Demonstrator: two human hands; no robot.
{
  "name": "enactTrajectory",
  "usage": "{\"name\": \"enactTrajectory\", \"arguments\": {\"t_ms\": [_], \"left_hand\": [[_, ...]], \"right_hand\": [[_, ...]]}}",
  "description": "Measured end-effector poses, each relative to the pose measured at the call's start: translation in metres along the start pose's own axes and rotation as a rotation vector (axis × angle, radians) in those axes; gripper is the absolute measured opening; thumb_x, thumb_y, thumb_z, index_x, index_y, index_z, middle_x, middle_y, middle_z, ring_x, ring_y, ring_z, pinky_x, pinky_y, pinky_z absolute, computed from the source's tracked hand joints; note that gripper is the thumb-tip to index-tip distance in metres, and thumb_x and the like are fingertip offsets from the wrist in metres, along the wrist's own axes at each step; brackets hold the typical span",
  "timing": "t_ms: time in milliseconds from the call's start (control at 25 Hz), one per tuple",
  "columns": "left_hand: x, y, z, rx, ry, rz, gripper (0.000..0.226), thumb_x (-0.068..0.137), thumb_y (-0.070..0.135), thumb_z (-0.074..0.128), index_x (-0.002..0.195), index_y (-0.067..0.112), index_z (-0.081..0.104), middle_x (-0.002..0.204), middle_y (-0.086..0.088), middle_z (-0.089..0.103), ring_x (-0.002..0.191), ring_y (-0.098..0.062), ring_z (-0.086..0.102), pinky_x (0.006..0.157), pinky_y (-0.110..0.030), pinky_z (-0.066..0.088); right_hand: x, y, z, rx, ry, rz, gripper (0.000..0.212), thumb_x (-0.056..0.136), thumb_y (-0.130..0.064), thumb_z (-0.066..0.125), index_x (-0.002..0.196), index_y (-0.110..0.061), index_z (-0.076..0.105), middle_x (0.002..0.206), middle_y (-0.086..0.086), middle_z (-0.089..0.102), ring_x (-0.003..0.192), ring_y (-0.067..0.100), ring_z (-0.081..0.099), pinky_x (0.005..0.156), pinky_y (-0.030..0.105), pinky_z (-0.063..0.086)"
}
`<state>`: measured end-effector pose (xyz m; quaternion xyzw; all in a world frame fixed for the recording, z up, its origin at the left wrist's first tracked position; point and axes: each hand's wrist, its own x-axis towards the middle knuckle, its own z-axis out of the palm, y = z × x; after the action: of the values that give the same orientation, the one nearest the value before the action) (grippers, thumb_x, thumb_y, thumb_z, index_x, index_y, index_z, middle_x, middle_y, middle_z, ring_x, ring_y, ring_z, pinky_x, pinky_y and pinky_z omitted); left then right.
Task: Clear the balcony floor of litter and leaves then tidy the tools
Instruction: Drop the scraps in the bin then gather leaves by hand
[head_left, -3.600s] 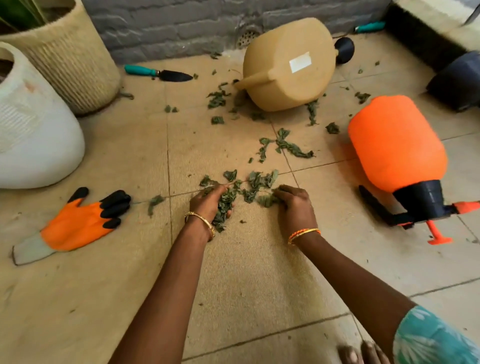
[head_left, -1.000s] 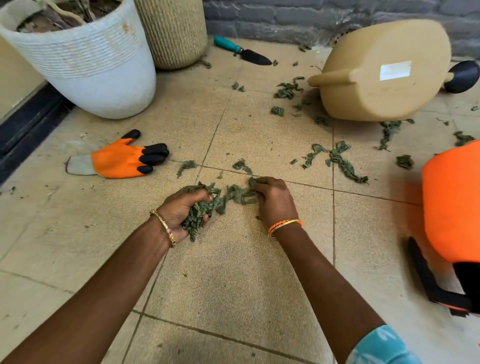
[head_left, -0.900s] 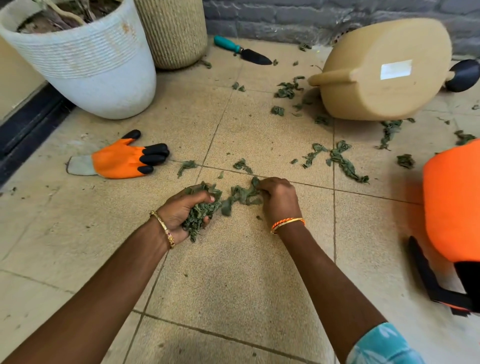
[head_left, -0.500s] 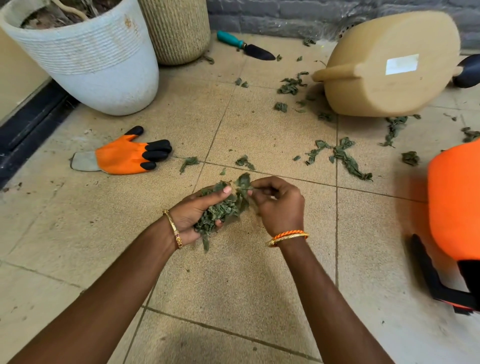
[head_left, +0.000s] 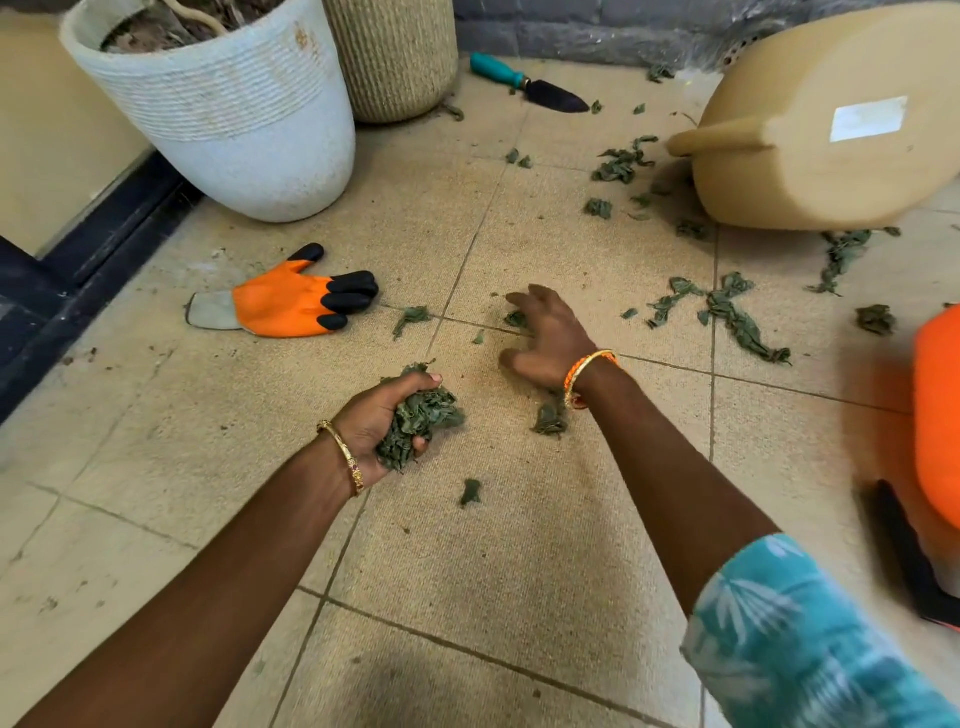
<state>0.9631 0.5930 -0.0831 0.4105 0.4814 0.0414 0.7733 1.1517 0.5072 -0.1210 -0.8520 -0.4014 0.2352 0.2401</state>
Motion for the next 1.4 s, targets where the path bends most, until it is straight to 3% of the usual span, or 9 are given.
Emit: {"name": "enactTrajectory", "arguments": {"t_ms": [120, 240, 400, 520, 680, 880, 1080, 1240, 1400], "left_hand": [[0.000, -0.003, -0.003, 0.009, 0.031, 0.000, 0.021, 0.083, 0.033, 0.067, 0.081, 0.018, 0.053, 0.072, -0.002, 0.054, 0.047, -0.010, 0.055, 0.032, -0.014, 0.036], [0.000, -0.005, -0.006, 0.000, 0.092, -0.004, 0.030, 0.084, 0.046, 0.063, 0.079, 0.019, 0.052, 0.065, -0.003, 0.054, 0.045, -0.014, 0.052, 0.032, -0.014, 0.034], [0.004, -0.009, -0.010, 0.017, 0.124, -0.052, 0.026, 0.092, 0.035, 0.050, 0.074, 0.016, 0.051, 0.066, -0.004, 0.055, 0.044, -0.015, 0.053, 0.032, -0.014, 0.033], [0.008, -0.018, -0.013, 0.044, 0.098, -0.078, 0.026, 0.092, 0.034, 0.050, 0.074, 0.015, 0.053, 0.073, -0.008, 0.058, 0.042, -0.014, 0.053, 0.033, -0.015, 0.035], [0.010, -0.025, -0.016, 0.063, 0.066, -0.084, 0.022, 0.089, 0.035, 0.057, 0.082, 0.015, 0.056, 0.087, -0.012, 0.060, 0.045, -0.014, 0.055, 0.034, -0.017, 0.038], [0.003, -0.027, -0.019, 0.049, 0.058, -0.061, 0.019, 0.089, 0.034, 0.057, 0.084, 0.015, 0.058, 0.082, -0.010, 0.062, 0.049, -0.015, 0.057, 0.035, -0.016, 0.039], [-0.004, -0.028, -0.018, 0.025, 0.062, -0.085, 0.020, 0.090, 0.034, 0.056, 0.083, 0.015, 0.056, 0.075, -0.009, 0.060, 0.045, -0.014, 0.057, 0.033, -0.017, 0.039], [-0.008, -0.028, -0.003, 0.056, -0.003, -0.092, 0.020, 0.090, 0.035, 0.058, 0.083, 0.016, 0.055, 0.074, -0.008, 0.059, 0.048, -0.014, 0.056, 0.033, -0.016, 0.039], [-0.013, -0.025, 0.014, 0.114, -0.125, -0.086, 0.036, 0.081, 0.050, 0.062, 0.090, 0.017, 0.055, 0.080, -0.008, 0.060, 0.057, -0.015, 0.058, 0.036, -0.017, 0.042]], "right_hand": [[0.005, -0.007, 0.027, -0.146, -0.007, -0.161, 0.069, 0.082, -0.037, 0.063, 0.142, -0.019, 0.035, 0.151, 0.013, 0.024, 0.139, 0.032, 0.023, 0.114, 0.041, 0.024], [-0.006, -0.014, 0.046, -0.194, 0.132, -0.366, 0.031, 0.091, -0.014, 0.055, 0.121, -0.006, 0.060, 0.131, 0.017, 0.051, 0.123, 0.033, 0.044, 0.101, 0.039, 0.040], [-0.022, 0.007, 0.040, -0.196, 0.362, -0.357, 0.015, 0.078, 0.005, 0.060, 0.089, 0.002, 0.071, 0.096, 0.017, 0.068, 0.092, 0.037, 0.061, 0.077, 0.038, 0.052], [-0.055, 0.031, 0.026, -0.091, 0.390, -0.185, 0.025, 0.084, -0.023, 0.061, 0.100, -0.005, 0.069, 0.109, 0.014, 0.063, 0.102, 0.032, 0.056, 0.088, 0.039, 0.048], [-0.105, 0.031, 0.025, -0.242, 0.125, -0.137, 0.058, 0.082, -0.051, 0.057, 0.130, -0.020, 0.049, 0.142, 0.012, 0.037, 0.133, 0.030, 0.031, 0.110, 0.042, 0.025], [-0.140, 0.039, 0.028, -0.178, 0.074, -0.206, 0.055, 0.091, -0.002, 0.048, 0.142, -0.021, 0.038, 0.154, 0.008, 0.022, 0.143, 0.024, 0.018, 0.115, 0.031, 0.019], [-0.152, 0.047, 0.026, -0.067, 0.344, -0.293, 0.034, 0.067, 0.015, 0.067, 0.094, -0.005, 0.074, 0.105, 0.011, 0.070, 0.089, 0.026, 0.070, 0.074, 0.030, 0.058], [-0.138, 0.036, 0.009, 0.517, 0.423, 0.064, 0.027, 0.077, 0.008, 0.067, 0.095, -0.011, 0.074, 0.095, 0.004, 0.072, 0.079, -0.004, 0.064, 0.077, 0.010, 0.051], [-0.121, -0.012, 0.009, 1.039, 0.311, 0.229, 0.017, 0.081, 0.005, 0.065, 0.093, -0.007, 0.072, 0.076, -0.005, 0.070, 0.064, 0.007, 0.061, 0.058, 0.019, 0.052]]}}
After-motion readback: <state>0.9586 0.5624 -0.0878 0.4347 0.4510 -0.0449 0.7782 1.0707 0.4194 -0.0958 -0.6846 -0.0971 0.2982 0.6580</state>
